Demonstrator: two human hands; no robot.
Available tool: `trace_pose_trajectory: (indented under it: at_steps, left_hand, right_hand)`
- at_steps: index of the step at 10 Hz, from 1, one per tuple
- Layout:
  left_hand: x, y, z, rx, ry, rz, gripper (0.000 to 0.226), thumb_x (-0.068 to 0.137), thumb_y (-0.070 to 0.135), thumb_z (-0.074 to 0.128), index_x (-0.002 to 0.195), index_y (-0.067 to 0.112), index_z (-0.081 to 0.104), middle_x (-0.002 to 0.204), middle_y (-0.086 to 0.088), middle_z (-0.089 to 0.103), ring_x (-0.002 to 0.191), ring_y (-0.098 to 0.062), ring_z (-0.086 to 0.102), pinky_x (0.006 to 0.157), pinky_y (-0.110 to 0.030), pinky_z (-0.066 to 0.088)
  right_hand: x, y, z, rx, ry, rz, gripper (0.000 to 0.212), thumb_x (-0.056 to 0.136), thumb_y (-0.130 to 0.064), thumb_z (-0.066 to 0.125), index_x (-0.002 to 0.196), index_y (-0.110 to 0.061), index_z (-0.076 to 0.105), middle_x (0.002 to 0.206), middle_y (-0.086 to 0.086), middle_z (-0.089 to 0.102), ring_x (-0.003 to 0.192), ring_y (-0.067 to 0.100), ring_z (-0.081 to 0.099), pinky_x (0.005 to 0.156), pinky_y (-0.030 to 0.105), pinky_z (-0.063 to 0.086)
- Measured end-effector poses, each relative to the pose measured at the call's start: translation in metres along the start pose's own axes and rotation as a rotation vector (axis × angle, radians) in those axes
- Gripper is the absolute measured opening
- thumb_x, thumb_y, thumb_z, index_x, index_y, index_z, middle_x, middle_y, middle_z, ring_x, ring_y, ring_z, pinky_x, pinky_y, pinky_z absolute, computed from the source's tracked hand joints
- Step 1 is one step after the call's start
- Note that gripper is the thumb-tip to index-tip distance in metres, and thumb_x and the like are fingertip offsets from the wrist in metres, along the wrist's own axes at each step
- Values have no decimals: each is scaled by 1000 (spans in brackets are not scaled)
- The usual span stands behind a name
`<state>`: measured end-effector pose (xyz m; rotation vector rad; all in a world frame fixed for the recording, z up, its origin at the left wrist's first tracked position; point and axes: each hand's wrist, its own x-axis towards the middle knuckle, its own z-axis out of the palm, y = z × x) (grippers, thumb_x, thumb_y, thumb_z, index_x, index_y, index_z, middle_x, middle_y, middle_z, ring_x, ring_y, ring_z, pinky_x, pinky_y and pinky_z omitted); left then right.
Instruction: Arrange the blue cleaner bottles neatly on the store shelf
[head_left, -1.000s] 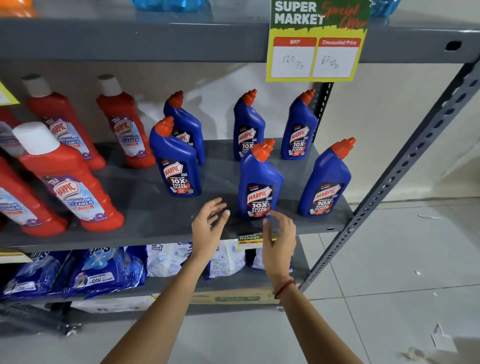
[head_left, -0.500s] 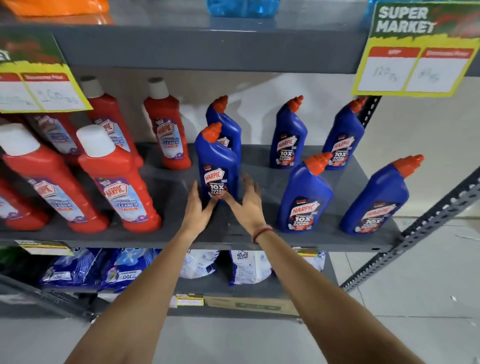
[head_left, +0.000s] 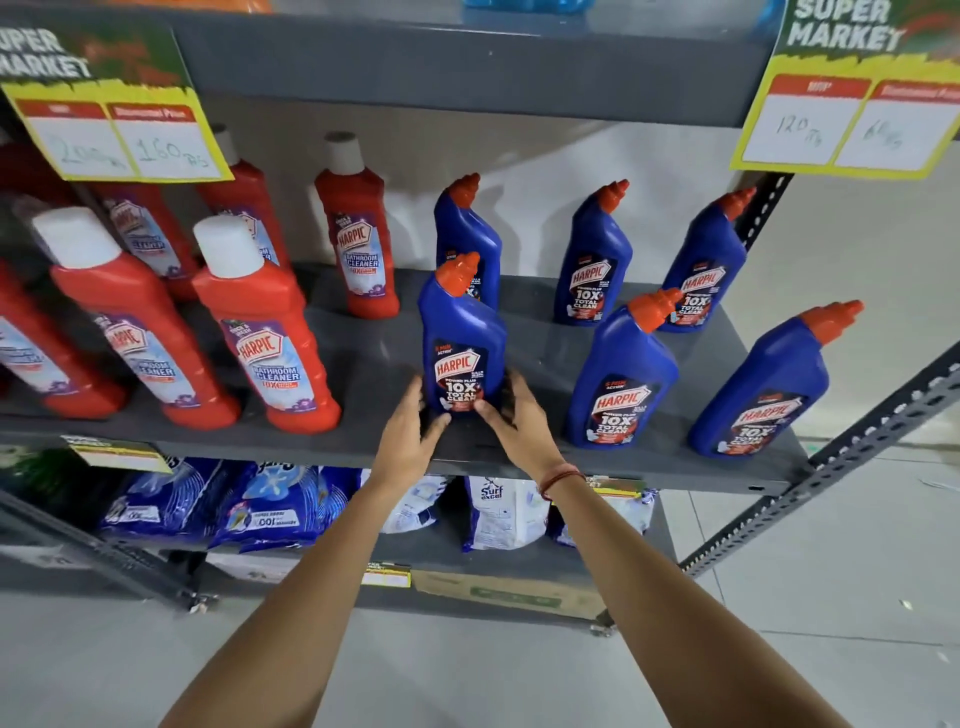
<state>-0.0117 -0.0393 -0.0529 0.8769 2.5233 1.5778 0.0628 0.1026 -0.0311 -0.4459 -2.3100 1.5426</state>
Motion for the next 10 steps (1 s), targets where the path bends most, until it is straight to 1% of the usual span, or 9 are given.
trace_pose_trajectory:
  at_steps: [1,2,3,4,5,7,8,9,10]
  left_hand:
    - [-9,2,-3,5,-5,14,53,87,13,60,135,10,36,121,-4,58,104,-7,52,80,9,29]
    - [-13,5,-5,21,-11,16,51,86,13,62,131,8,39,121,-8,60,104,-8,53,81,6,31]
    - [-14,6,-6,39,-21,14,48,85,13,62,128,7,41,121,-10,61,104,-7,53,85,-6,35]
    - [-15,6,-8,36,-40,-4,47,84,13,64,125,6,43,117,-6,61,103,-7,53,82,0,35]
    - [-13,5,-10,10,-54,-15,47,81,13,67,122,7,44,112,4,57,101,-8,53,76,8,33]
    - [-11,6,-13,27,-76,-62,51,79,18,71,121,9,45,118,-3,60,103,-12,54,86,-25,41]
    - [-16,13,-15,44,-50,-76,53,75,17,75,119,10,46,116,-5,63,102,-11,57,84,-18,41]
    - [-26,12,-11,11,42,-102,64,70,10,78,125,7,45,121,-9,61,106,-12,57,91,-20,42]
    - [-39,23,-8,17,146,-164,67,72,4,74,131,6,41,130,-16,54,118,-23,52,100,-30,40]
  right_hand:
    - [-13,3,0,-14,48,-19,54,89,-15,61,136,-4,38,131,17,53,120,26,53,103,42,44]
    - [-21,0,1,-15,57,-14,53,89,-15,60,135,-3,37,131,18,52,120,26,52,104,43,43]
    - [-24,-4,2,-2,63,6,52,90,-15,60,135,-4,38,131,17,50,120,25,51,104,42,43]
    - [-28,-5,2,-4,72,8,52,90,-13,59,135,-3,37,131,18,49,120,25,51,103,38,43]
    - [-28,-4,1,-6,50,10,50,91,-13,57,135,-4,37,130,17,51,120,24,51,103,41,44]
    - [-28,-5,0,1,45,26,48,90,-12,58,133,-5,39,130,17,53,120,25,52,102,42,45]
    - [-32,-14,-4,5,38,52,50,88,-15,62,133,-5,41,128,14,56,117,24,54,101,44,46]
    - [-35,-17,-10,-60,73,23,52,89,-24,61,134,-6,41,131,14,53,122,24,50,104,41,44]
    - [-47,-30,-21,-204,177,-60,49,92,-29,56,134,-8,42,134,13,50,127,24,42,102,30,36]
